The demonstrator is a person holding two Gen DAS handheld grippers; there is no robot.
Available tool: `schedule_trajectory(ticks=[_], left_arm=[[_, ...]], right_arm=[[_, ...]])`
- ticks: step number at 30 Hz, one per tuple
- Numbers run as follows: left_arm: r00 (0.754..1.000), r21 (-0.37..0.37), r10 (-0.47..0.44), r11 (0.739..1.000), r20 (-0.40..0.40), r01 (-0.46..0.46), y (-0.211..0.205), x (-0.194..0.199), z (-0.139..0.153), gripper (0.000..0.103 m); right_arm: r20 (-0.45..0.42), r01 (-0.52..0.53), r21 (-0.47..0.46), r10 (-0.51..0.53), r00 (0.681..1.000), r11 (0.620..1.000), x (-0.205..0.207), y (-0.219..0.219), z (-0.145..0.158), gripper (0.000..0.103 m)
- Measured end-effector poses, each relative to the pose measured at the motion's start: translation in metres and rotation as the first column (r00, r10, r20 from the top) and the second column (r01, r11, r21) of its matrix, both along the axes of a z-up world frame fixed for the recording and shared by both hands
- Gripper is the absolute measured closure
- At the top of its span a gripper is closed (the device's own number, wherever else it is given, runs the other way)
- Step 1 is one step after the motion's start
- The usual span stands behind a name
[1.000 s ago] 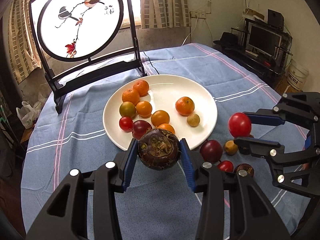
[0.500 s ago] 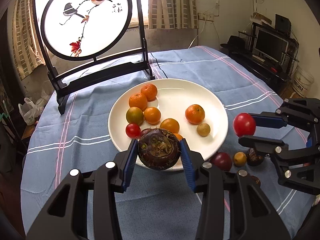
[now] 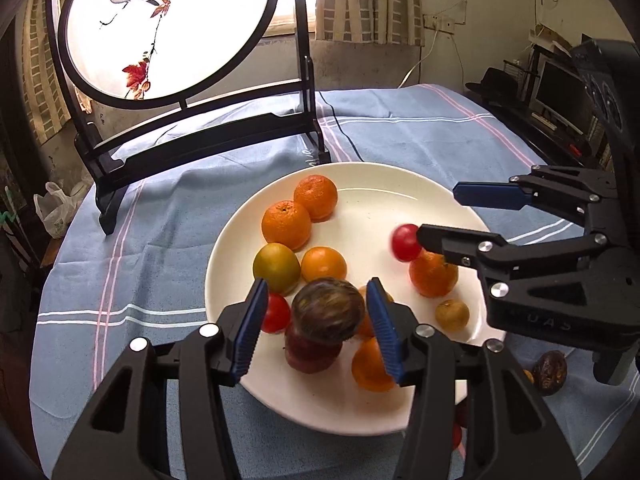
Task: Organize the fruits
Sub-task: 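Carry a brown dried fruit to the plate with left tool while right tool carries a red tomato, then grasp a red tomato with left tool while right tool grasps a brown dried fruit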
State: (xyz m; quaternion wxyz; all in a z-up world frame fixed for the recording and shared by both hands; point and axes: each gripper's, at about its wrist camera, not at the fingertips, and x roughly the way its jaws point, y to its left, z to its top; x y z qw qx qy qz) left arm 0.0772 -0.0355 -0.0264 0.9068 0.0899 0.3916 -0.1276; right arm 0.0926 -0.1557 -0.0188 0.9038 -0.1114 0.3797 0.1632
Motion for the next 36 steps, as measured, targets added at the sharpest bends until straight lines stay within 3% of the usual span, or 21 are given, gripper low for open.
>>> schedule_trajectory(ticks=[5,8,11,17,19,22,23,24,25,30,32,36], left_arm=[[1.000,-0.016,-0.016,1.000,0.009,0.016,0.010,-0.016,0.003,0.048],[0.998,-0.008,-0.058,0.998,0.026,0.058,0.014,-0.043,0.003,0.045],[0.994,0.002,-0.103,0.995,0.032,0.103,0.016,-0.073,0.001,0.043],[0.984,0.026,-0.179,0.984,0.008,0.179,0.014,-0.122,-0.014,0.039],[0.979,0.034,-0.204,0.978,-0.001,0.204,0.011,-0.133,-0.020,0.039],[0.970,0.046,-0.240,0.969,-0.026,0.241,0.003,-0.143,-0.029,0.039],[0.967,0.050,-0.251,0.966,-0.037,0.253,0.000,-0.145,-0.033,0.039],[0.964,0.060,-0.260,0.963,-0.044,0.263,-0.003,-0.145,-0.037,0.039],[0.962,0.069,-0.269,0.960,-0.049,0.272,-0.007,-0.145,-0.041,0.039],[0.956,0.078,-0.286,0.954,-0.058,0.290,-0.018,-0.129,-0.054,0.039],[0.954,0.075,-0.291,0.952,-0.070,0.296,-0.022,-0.121,-0.059,0.046],[0.951,0.066,-0.298,0.950,-0.084,0.304,-0.031,-0.112,-0.064,0.047]], right_arm=[[0.009,-0.035,0.036,0.035,0.999,0.999,-0.026,-0.009,0.010,0.051],[0.040,-0.107,0.047,0.105,0.994,0.993,-0.073,-0.018,0.019,0.042],[0.054,-0.182,0.045,0.180,0.982,0.982,-0.127,-0.028,0.020,0.039],[-0.059,-0.237,-0.017,0.236,0.970,0.971,-0.197,-0.030,-0.025,0.039],[-0.078,-0.234,-0.044,0.230,0.970,0.971,-0.202,-0.027,-0.040,0.039],[-0.117,-0.206,-0.007,0.203,0.972,0.979,-0.194,-0.028,-0.052,0.040],[-0.134,-0.200,-0.001,0.198,0.971,0.980,-0.190,-0.028,-0.057,0.045],[-0.143,-0.202,-0.006,0.199,0.969,0.979,-0.188,-0.027,-0.060,0.060],[-0.140,-0.198,-0.026,0.193,0.971,0.980,-0.187,-0.026,-0.063,0.063],[-0.122,-0.160,0.025,0.162,0.979,0.987,-0.189,-0.040,-0.054,0.063],[-0.119,-0.147,0.066,0.154,0.981,0.987,-0.190,-0.048,-0.049,0.063],[-0.108,-0.126,0.093,0.136,0.985,0.988,-0.189,-0.056,-0.047,0.063]])
